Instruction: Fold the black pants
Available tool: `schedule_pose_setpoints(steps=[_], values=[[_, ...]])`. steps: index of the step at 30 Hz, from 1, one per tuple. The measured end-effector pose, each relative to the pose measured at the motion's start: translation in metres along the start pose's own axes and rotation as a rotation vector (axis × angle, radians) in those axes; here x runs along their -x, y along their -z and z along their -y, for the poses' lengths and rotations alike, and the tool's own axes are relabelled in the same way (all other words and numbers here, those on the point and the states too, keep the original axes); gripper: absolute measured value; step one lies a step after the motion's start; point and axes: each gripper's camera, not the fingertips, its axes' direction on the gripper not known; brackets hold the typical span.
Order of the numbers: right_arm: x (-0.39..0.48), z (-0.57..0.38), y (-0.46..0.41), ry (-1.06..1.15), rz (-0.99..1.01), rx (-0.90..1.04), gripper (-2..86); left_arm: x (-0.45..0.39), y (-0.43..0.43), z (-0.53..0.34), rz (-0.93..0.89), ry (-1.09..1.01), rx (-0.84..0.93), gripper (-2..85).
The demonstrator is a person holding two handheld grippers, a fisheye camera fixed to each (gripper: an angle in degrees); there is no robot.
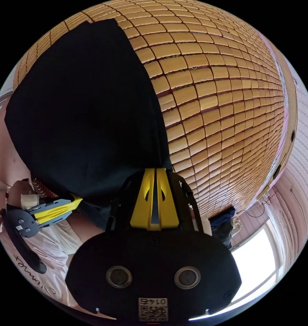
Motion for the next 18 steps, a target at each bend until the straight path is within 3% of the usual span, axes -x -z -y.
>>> schedule_pose_setpoints(steps=[8, 18], values=[[-0.010, -0.003, -0.002, 0.027, 0.013, 0.097, -0.6, -0.017, 0.003, 0.003, -0.036, 0.005, -0.002, -1.0], [-0.043, -0.089, 0.007, -0.067, 0.109, -0.004, -0.3, -0.060, 0.016, 0.005, 0.023, 0.019, 0.013, -1.0]])
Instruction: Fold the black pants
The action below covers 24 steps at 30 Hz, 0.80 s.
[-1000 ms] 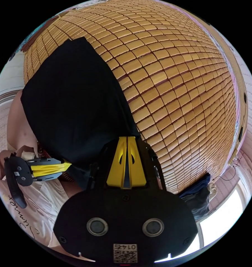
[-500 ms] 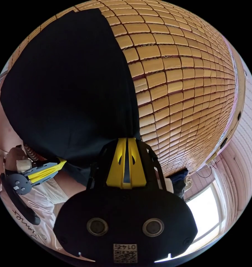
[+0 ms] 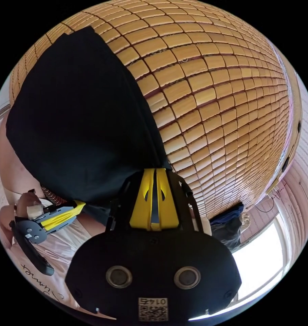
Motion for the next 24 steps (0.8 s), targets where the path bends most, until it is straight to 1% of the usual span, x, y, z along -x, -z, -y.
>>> schedule_pose_setpoints(steps=[2, 4, 5, 7, 9, 10, 11, 12, 13, 15, 17, 21, 24], values=[[-0.006, -0.026, 0.003, -0.020, 0.000, -0.054, -0.3, -0.015, 0.015, -0.002, -0.002, 0.005, -0.002, -1.0], [-0.010, -0.061, 0.006, -0.059, -0.025, -0.146, -0.5, -0.025, 0.026, -0.004, 0.005, 0.007, -0.004, -1.0], [-0.016, -0.089, 0.009, -0.100, -0.027, -0.227, -0.6, -0.032, 0.032, -0.005, 0.021, 0.006, -0.006, -0.9], [-0.036, -0.141, 0.014, -0.219, 0.048, -0.353, -0.4, -0.042, 0.040, -0.004, 0.047, 0.002, -0.007, -0.9], [-0.063, -0.226, 0.013, -0.315, 0.262, -0.533, 0.8, -0.053, 0.046, -0.002, 0.069, -0.004, -0.014, -0.7], [-0.068, -0.248, 0.010, -0.324, 0.307, -0.567, 1.3, -0.062, 0.049, 0.001, 0.078, -0.011, -0.019, -0.5], [-0.075, -0.292, 0.001, -0.337, 0.370, -0.613, 3.2, -0.071, 0.052, 0.004, 0.086, -0.020, -0.026, 0.0], [-0.081, -0.336, -0.011, -0.371, 0.399, -0.637, 5.4, -0.076, 0.053, 0.006, 0.088, -0.026, -0.029, 0.2], [-0.083, -0.357, -0.019, -0.395, 0.406, -0.644, 6.7, -0.086, 0.054, 0.011, 0.088, -0.043, -0.032, 1.0], [-0.091, -0.436, -0.055, -0.497, 0.455, -0.630, 11.2, -0.104, 0.055, 0.018, 0.093, -0.082, -0.039, 3.1], [-0.095, -0.487, -0.083, -0.563, 0.526, -0.612, 13.0, -0.127, 0.055, 0.026, 0.078, -0.128, -0.067, 6.0], [-0.101, -0.578, -0.132, -0.687, 0.686, -0.614, 13.8, -0.154, 0.051, 0.035, 0.022, -0.180, -0.111, 8.9], [-0.111, -0.615, -0.148, -0.724, 0.793, -0.639, 13.7, -0.174, 0.041, 0.049, -0.007, -0.225, -0.100, 11.2]])
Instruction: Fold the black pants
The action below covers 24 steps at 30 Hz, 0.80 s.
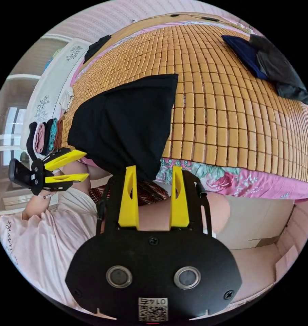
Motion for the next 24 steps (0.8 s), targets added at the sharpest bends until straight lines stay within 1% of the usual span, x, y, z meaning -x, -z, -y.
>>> schedule_pose_setpoints(steps=[2, 3, 5, 7, 9, 10, 11, 14, 16, 18, 19, 20, 22, 23, 24], values=[[-0.011, -0.004, 0.010, -0.018, 0.029, -0.002, 12.3, -0.012, -0.013, 0.016, -0.020, -0.022, 0.023, 13.3], [-0.018, -0.005, 0.013, -0.026, 0.061, 0.034, 9.5, -0.015, -0.016, 0.020, -0.029, -0.027, 0.030, 13.6], [-0.028, -0.009, 0.023, -0.026, 0.142, 0.076, 6.5, -0.028, -0.031, 0.038, -0.065, -0.058, 0.058, 14.9], [-0.033, -0.019, 0.048, -0.004, 0.182, 0.045, 3.8, -0.041, -0.041, 0.051, -0.077, -0.103, 0.086, 15.4], [-0.043, -0.036, 0.091, 0.011, 0.324, -0.032, 2.1, -0.055, -0.047, 0.061, -0.069, -0.143, 0.114, 14.6], [-0.045, -0.040, 0.102, 0.016, 0.377, -0.053, 2.0, -0.063, -0.049, 0.065, -0.049, -0.166, 0.125, 12.5], [-0.049, -0.048, 0.120, 0.017, 0.406, -0.075, 1.9, -0.070, -0.044, 0.067, 0.016, -0.173, 0.105, 9.2], [-0.061, -0.067, 0.164, 0.063, 0.409, -0.137, 2.3, -0.078, -0.029, 0.062, 0.094, -0.165, 0.072, 5.0], [-0.083, -0.077, 0.188, 0.025, 0.448, -0.231, 3.1, -0.077, -0.024, 0.058, 0.086, -0.156, 0.094, 4.2], [-0.119, -0.083, 0.203, -0.097, 0.456, -0.335, 6.9, -0.077, -0.015, 0.050, 0.071, -0.150, 0.082, 4.0], [-0.126, -0.082, 0.203, -0.126, 0.462, -0.344, 8.9, -0.078, -0.008, 0.045, 0.061, -0.153, 0.076, 3.9], [-0.136, -0.077, 0.200, -0.183, 0.472, -0.346, 12.9, -0.079, 0.001, 0.041, 0.055, -0.158, 0.072, 3.9], [-0.143, -0.066, 0.189, -0.239, 0.481, -0.320, 14.3, -0.080, 0.018, 0.034, 0.046, -0.168, 0.050, 3.9], [-0.145, -0.058, 0.180, -0.273, 0.480, -0.295, 13.3, -0.079, 0.029, 0.029, 0.044, -0.165, 0.036, 3.9], [-0.146, -0.052, 0.173, -0.298, 0.519, -0.281, 9.5, -0.078, 0.034, 0.027, 0.041, -0.164, 0.032, 3.9]])
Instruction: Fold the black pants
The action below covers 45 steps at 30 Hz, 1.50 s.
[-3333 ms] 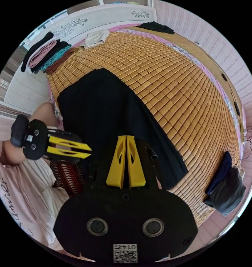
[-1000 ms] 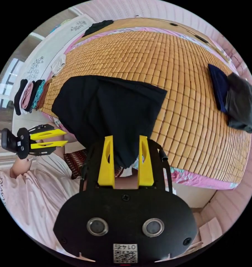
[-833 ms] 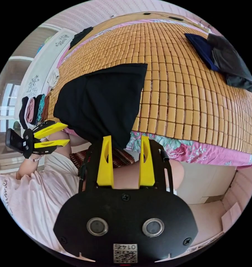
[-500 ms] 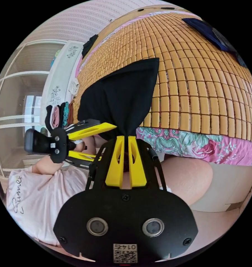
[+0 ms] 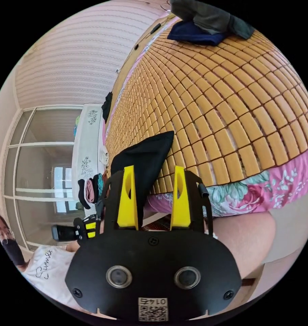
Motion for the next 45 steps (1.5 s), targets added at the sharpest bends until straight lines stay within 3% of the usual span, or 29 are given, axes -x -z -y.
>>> schedule_pose_setpoints(steps=[2, 5, 11, 16, 21, 26, 34, 38, 43, 45], values=[[-0.002, 0.001, 0.001, -0.037, 0.110, -0.027, 2.5, 0.005, 0.021, -0.010, -0.003, 0.014, -0.022, 3.7], [0.021, -0.002, 0.028, 0.053, 0.199, -0.099, 1.3, 0.017, 0.053, -0.020, 0.018, 0.060, -0.114, 3.3], [0.113, -0.002, 0.092, 0.312, 0.174, -0.192, 0.8, 0.056, 0.108, -0.023, -0.081, 0.221, -0.401, 3.0], [0.214, 0.016, 0.031, 0.491, 0.076, -0.058, 0.9, 0.099, 0.143, -0.067, -0.055, 0.387, -0.479, 3.8], [0.280, 0.024, -0.131, 0.534, -0.049, 0.134, 1.2, 0.159, 0.148, -0.143, 0.007, 0.664, -0.344, 5.6], [0.281, -0.018, -0.188, 0.608, -0.172, 0.236, 0.7, 0.208, 0.146, -0.216, 0.040, 0.902, -0.223, 5.1], [0.246, -0.131, -0.276, 0.741, -0.449, 0.543, 1.0, 0.257, 0.147, -0.177, 0.037, 0.850, -0.265, 5.6], [0.249, -0.133, -0.293, 0.765, -0.437, 0.535, 2.1, 0.284, 0.102, -0.167, 0.084, 0.829, 0.001, 4.9], [0.247, -0.101, -0.236, 0.710, -0.367, 0.310, 4.5, 0.298, 0.129, -0.186, 0.046, 0.860, -0.050, 4.5], [0.221, -0.079, -0.203, 0.578, -0.388, 0.141, 9.9, 0.304, 0.148, -0.192, 0.047, 0.869, -0.101, 5.4]])
